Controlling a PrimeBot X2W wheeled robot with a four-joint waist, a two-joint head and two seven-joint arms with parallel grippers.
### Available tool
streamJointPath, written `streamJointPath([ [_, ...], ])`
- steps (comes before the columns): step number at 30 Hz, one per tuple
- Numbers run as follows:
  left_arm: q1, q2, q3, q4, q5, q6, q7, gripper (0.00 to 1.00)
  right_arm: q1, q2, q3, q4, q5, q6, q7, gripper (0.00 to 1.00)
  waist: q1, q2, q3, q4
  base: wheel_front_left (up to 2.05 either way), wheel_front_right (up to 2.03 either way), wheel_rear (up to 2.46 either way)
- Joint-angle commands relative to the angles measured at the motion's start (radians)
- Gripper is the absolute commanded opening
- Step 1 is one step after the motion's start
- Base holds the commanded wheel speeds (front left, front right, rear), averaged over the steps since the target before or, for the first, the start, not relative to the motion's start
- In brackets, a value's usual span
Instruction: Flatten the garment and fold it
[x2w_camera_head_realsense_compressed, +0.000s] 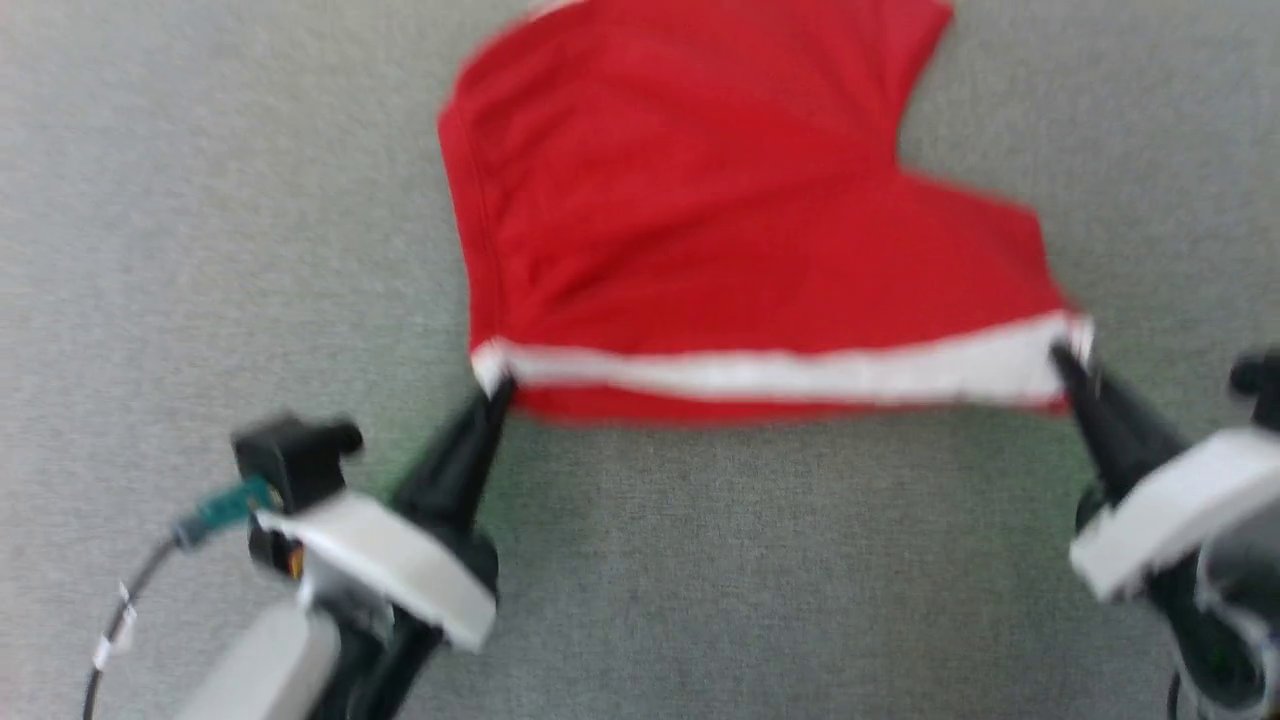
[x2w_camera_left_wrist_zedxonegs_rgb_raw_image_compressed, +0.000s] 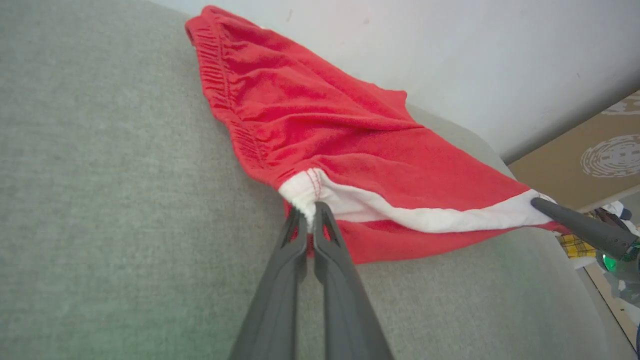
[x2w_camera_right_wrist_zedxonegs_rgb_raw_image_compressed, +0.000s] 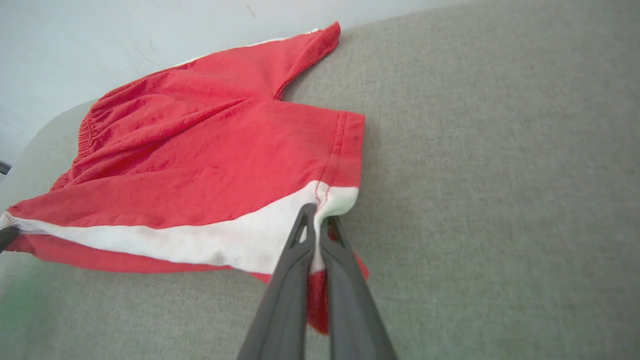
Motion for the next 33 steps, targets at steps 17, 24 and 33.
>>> streamJointPath([
  [17,0.372,0.123,-0.098,-0.075,-0.135,0.041,0.180,0.00,0.439,0.040,-0.058,-0.121,0.068,-0.001,0.248,0.00,0.0003,0.0000,-0.299,0.027,0.00,0.00,0.00],
  [24,0.428,0.157,-0.078,-0.137,-0.143,0.069,0.169,0.00,0.512,0.054,-0.081,-0.179,0.086,-0.001,0.285,0.00,0.0003,0.0000,-0.308,0.037,0.00,0.00,0.00],
  [33,0.286,0.121,-0.051,-0.155,-0.086,0.064,0.130,0.00,0.354,0.030,-0.071,-0.197,0.019,-0.001,0.253,0.00,0.0003,0.0000,-0.232,0.051,0.00,0.00,0.00],
])
